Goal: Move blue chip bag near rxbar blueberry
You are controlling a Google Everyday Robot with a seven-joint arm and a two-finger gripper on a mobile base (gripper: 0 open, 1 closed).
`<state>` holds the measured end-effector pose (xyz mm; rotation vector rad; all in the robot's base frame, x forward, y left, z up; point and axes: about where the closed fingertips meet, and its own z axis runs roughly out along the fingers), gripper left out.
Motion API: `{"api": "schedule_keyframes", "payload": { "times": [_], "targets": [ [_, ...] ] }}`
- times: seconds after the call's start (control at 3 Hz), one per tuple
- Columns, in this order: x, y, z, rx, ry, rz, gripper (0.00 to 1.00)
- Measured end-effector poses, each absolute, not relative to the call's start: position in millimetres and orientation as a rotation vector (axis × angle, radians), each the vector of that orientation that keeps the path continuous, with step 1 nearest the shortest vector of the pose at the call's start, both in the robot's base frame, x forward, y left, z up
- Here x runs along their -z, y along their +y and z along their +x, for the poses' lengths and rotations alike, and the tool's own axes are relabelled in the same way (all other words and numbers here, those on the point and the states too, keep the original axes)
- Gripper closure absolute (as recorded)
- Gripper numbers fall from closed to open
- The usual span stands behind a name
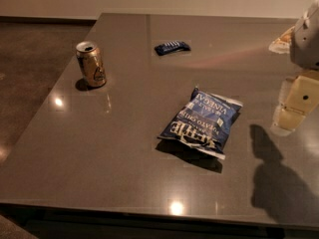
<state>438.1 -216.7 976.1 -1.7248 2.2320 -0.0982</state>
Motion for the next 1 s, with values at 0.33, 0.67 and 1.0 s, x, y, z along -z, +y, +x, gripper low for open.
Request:
{"api": "schedule_keyframes", "payload": {
  "times": [0.33,0.67,1.0],
  "targets": [
    [-976,-217,438,0.098,2.232,-1.725,0.0],
    [-969,-207,446,0.071,2.216,-1.749,0.0],
    [-951,-193,462,0.012,2.202,-1.787,0.0]
  ]
}}
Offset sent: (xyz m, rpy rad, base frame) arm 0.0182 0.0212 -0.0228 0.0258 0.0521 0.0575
